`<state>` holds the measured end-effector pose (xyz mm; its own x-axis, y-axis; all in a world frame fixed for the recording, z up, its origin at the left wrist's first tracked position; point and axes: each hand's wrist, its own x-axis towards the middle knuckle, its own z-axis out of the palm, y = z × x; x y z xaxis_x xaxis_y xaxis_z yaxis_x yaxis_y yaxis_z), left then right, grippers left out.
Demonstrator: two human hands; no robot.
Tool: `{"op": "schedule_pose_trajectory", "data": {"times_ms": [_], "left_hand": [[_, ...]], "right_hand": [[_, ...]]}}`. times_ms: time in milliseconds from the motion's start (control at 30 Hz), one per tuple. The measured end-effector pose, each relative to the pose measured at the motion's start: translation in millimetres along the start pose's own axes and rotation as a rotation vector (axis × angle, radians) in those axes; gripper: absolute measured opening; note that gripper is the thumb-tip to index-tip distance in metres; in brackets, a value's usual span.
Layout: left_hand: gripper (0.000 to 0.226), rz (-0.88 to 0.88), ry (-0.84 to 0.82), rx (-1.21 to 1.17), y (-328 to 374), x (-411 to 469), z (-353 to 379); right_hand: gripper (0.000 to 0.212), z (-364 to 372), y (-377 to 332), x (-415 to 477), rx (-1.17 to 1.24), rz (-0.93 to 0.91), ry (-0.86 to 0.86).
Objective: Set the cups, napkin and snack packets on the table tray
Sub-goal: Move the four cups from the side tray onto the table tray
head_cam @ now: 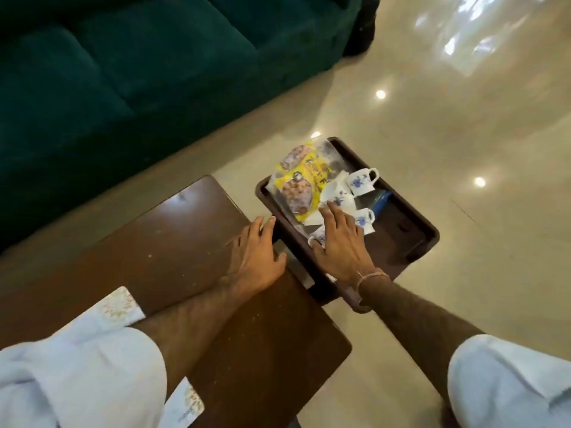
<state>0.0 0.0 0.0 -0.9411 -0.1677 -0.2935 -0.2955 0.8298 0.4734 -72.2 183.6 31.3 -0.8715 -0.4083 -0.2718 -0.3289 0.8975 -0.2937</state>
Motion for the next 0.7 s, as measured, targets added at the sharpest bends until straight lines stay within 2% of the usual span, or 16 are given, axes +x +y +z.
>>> {"op": "schedule_pose_trajectory", "data": {"times_ms": [133, 300, 533, 633, 700], "left_hand": [[0.079, 0.091, -0.018, 0.061, 48.8, 33.2, 17.6], [0.057, 0.145, -0.053, 0.127, 82.8, 64.4, 45.3], [0.037, 0.007, -0.144, -0.059, 92.5, 84.7, 66.4], [0.030, 0.044, -0.157, -0.135, 91.0, 85.1, 67.2], [0.029, 0.072, -0.140, -0.201, 88.3, 81.7, 65.1]], "right_hand": [[0.076, -6.5, 48.1, 10.7, -0.021, 0.098, 0.068], [0.074, -2.1, 86.1, 32.1, -0.019, 0.208, 0.071], [0.072, 5.9, 108.0, 48.0, 0.131, 0.339, 0.000], [0.070, 7.3, 113.0, 46.9, 0.260, 0.375, 0.008], [0.071, 6.7, 111.3, 39.8, 0.364, 0.388, 0.085]]}}
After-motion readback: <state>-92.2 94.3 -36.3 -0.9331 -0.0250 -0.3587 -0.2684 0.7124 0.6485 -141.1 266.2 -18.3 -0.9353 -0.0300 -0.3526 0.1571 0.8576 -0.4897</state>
